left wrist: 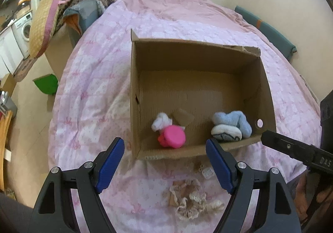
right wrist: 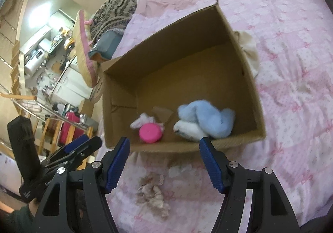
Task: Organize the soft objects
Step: 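Withdraw both tools from the box toward the scrunchies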
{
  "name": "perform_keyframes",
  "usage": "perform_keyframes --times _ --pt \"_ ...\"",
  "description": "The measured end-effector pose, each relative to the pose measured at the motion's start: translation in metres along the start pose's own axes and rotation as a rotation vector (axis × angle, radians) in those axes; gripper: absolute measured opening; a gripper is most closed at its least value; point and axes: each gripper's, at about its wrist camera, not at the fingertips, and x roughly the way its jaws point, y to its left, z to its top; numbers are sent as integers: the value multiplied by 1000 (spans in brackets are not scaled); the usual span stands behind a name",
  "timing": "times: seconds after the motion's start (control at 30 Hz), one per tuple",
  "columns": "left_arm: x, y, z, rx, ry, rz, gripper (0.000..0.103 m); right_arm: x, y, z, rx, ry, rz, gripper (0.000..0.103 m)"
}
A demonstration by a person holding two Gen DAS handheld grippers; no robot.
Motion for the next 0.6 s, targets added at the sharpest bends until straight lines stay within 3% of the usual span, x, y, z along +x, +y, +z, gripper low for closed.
perform_keyframes --times 0.27,0.6 --pt "-8 -1 -13 -10 18 9 79 -6 9 -20 -12 25 35 73" --pt "-20 6 -33 -32 17 56 79 2 20 -41 -47 93 -10 73"
